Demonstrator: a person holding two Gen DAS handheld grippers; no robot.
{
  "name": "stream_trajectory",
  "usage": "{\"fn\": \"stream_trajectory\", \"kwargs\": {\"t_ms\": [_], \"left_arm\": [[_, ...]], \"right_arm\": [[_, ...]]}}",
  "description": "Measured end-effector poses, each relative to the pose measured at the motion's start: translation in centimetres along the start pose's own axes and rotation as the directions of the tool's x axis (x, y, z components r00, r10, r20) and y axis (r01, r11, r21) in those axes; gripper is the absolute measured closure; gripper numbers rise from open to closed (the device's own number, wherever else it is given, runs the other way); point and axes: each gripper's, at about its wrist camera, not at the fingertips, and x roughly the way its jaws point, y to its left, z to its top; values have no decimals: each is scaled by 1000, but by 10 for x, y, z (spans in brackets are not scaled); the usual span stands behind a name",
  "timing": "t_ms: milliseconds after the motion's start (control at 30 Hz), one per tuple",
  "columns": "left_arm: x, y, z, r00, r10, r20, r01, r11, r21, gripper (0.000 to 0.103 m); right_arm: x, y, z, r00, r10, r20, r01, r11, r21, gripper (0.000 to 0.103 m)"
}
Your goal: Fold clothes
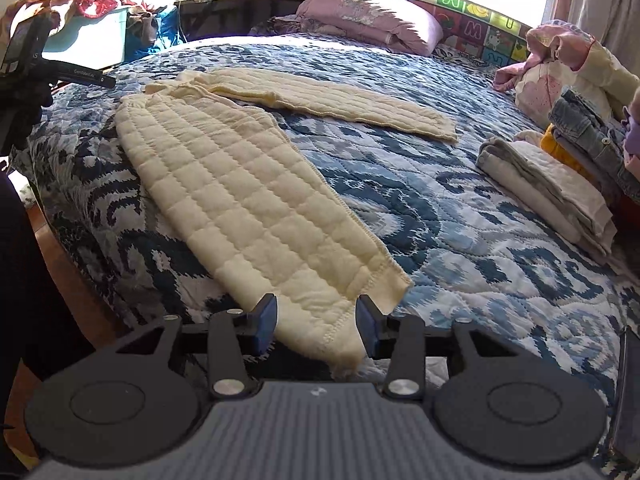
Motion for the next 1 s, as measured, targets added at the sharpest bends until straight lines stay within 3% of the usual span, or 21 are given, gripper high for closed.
{"fn": "stream_trajectory", "kwargs": {"t_ms": [100,167,333,567,833,900,933,967,1000], "left_arm": [[-8,-21,-8,999,-1,43,-8,976,218,41],[-7,-32,-20,998,7,59,-29,924,382,40],[4,-46,-49,997,27,71,-64,801,596,40],[22,-40,-69,992,21,125,-101,729,677,40],[34,-54,-69,986,-32,165,-107,638,762,46],[37,-56,-68,984,-56,167,-96,625,774,52],[38,-56,-66,986,-73,152,-72,631,773,64],[39,-57,-64,987,-89,137,-49,637,769,82],[39,-57,-62,987,-101,125,-30,649,760,90]], "right_arm": [[-5,19,-3,1000,-16,9,17,986,-166,59],[-5,30,-5,1000,-27,-5,25,965,-261,59],[5,49,-17,997,-78,-23,61,901,-429,61],[26,54,-34,987,-160,-29,124,854,-506,64],[28,59,-40,984,-170,61,176,826,-536,63],[29,57,-40,983,-163,87,184,823,-537,64],[28,56,-38,983,-158,95,184,829,-528,70],[27,52,-37,984,-146,98,176,843,-508,87],[24,48,-34,984,-138,109,174,859,-482,90]]}}
